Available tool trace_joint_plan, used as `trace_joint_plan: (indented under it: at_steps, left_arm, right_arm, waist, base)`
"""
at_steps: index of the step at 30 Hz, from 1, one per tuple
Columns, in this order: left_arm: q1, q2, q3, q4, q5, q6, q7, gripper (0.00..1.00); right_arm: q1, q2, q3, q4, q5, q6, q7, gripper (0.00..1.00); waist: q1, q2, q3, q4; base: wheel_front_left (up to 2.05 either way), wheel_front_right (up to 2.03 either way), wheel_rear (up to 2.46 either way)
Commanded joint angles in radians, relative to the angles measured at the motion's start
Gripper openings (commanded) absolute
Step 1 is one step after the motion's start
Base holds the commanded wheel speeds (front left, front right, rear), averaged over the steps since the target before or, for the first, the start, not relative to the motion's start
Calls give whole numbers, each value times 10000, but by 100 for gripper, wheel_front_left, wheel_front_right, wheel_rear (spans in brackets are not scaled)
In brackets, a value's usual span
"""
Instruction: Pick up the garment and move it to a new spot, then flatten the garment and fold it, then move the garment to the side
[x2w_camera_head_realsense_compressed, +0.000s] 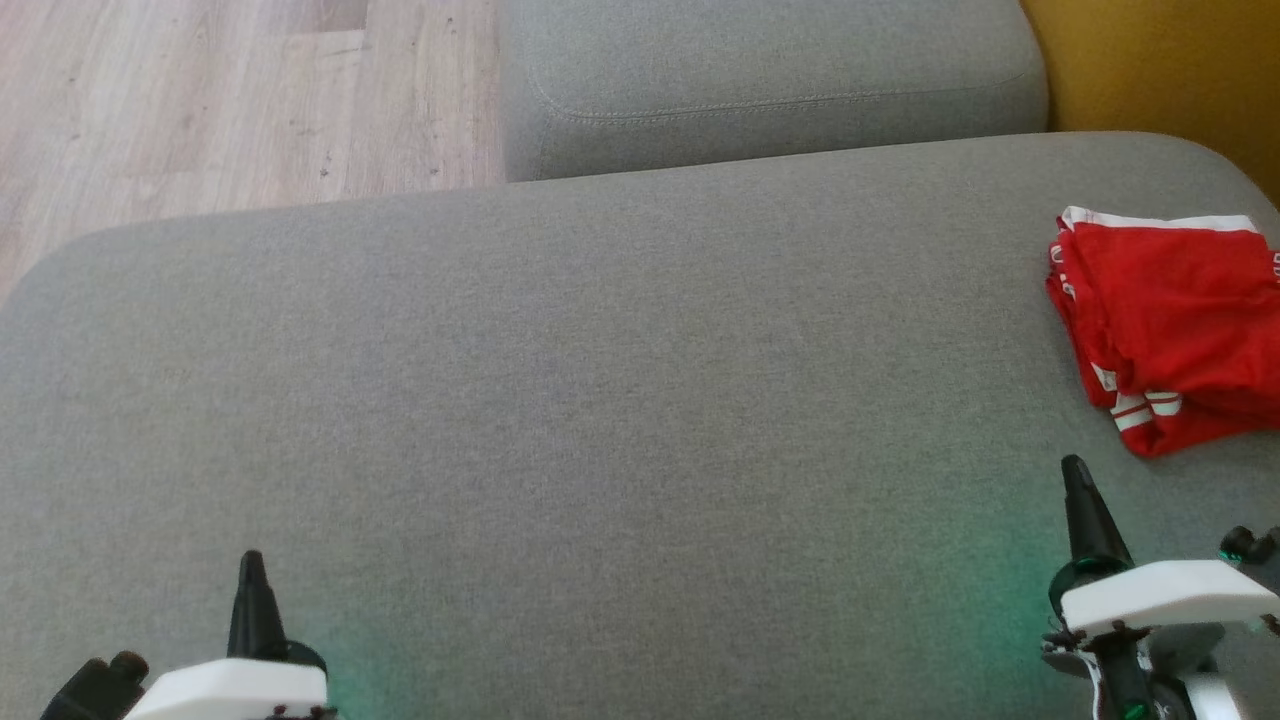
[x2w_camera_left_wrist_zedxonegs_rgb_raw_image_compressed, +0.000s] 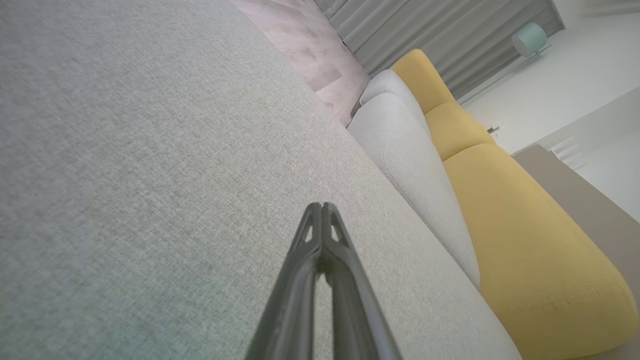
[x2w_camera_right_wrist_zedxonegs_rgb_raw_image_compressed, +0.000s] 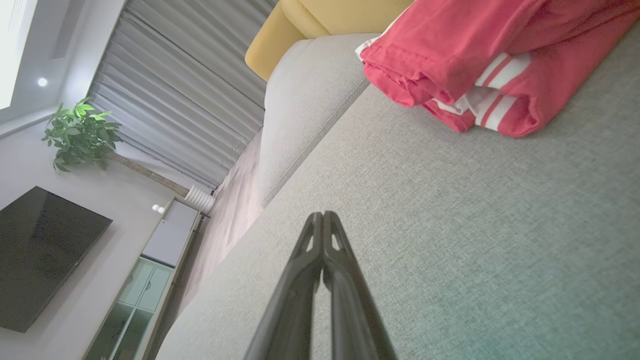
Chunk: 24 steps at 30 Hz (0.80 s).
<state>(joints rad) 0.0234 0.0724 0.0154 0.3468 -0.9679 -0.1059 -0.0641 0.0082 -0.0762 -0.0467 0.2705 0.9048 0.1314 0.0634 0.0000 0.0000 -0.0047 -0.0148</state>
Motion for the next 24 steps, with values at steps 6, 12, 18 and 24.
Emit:
trace_joint_plan:
  at_steps: [6, 12, 18, 24]
  left_arm:
    - [-599, -2, 359, -428, -824, -99, 210, 0]
    - [-665, -23, 417, -482, -1337, -112, 354, 0]
    - [-744, -47, 486, -547, -1953, -129, 527, 0]
    - [-823, -71, 556, -611, -2569, -145, 700, 0]
  right_arm:
    - [-632, 18, -50, -307, 922, -4, 90, 0]
    - [-681, 41, -107, -302, 1484, -5, 128, 0]
    - [-739, 67, -176, -296, 2159, -5, 174, 0]
    - [-798, 94, -245, -291, 2833, -5, 219, 0]
  waist:
    - [0, 0, 9, 17]
    - [0, 0, 15, 29]
    - [0, 0, 23, 43]
    - [0, 0, 30, 58]
  base:
    - [0, 0, 0]
    - [0, 0, 0]
    - [0, 0, 0]
    - [0, 0, 0]
